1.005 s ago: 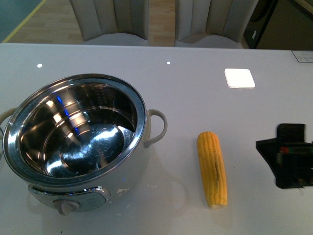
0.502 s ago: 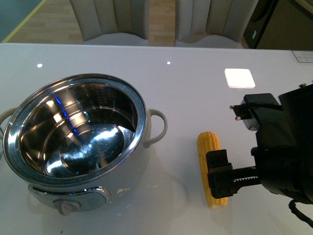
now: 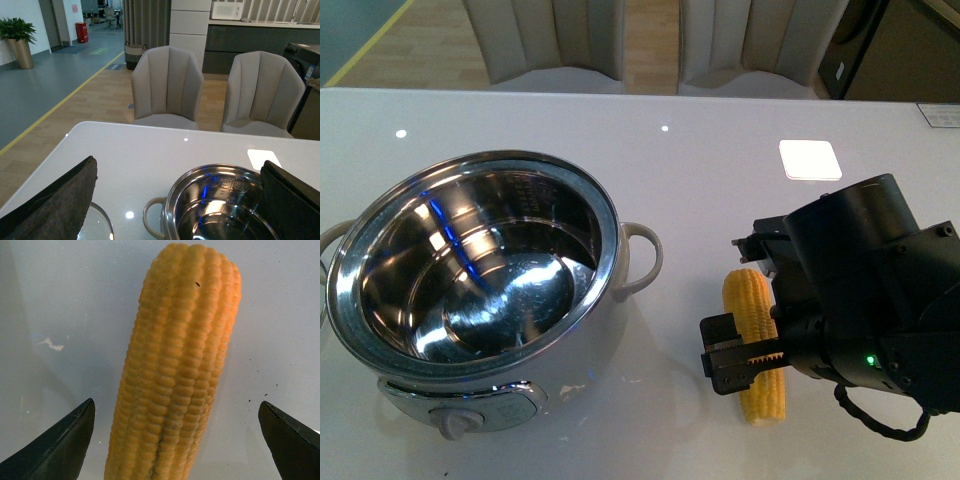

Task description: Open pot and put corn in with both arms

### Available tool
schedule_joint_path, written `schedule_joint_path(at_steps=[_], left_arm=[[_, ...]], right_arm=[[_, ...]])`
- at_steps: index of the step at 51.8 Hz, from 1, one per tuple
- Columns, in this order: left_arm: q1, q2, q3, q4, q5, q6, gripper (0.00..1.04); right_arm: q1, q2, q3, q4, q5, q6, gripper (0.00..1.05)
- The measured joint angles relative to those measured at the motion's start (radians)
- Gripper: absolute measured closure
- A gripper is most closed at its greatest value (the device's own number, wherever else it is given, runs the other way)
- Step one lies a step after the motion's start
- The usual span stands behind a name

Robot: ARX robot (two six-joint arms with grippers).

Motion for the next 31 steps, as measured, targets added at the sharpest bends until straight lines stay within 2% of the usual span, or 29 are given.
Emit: schedule_joint_path(at_steps=[7,12,22,28,31], left_arm=[[0.0,0.0,0.0,0.0,0.0,0.0,0.07],[0.0,0.0,0.0,0.0,0.0,0.0,0.07],[0.0,0.0,0.0,0.0,0.0,0.0,0.07],[0.0,0.0,0.0,0.0,0.0,0.0,0.07],[0.0,0.0,0.0,0.0,0.0,0.0,0.07]], right_arm=[[0.014,0.056,0.008,0.032,0.039,-0.037,0.09],[0.026,0.082,0.009,0.034,0.043,-0.051,0.27],[0.034,0.078,0.008,0.033,0.039,-0.051,0.53],[0.031,0.053,-0.007,0.034,0.035,-0.055,0.67],[0.026,0.034,-0.019,0.036,0.035,-0.059,0.7]])
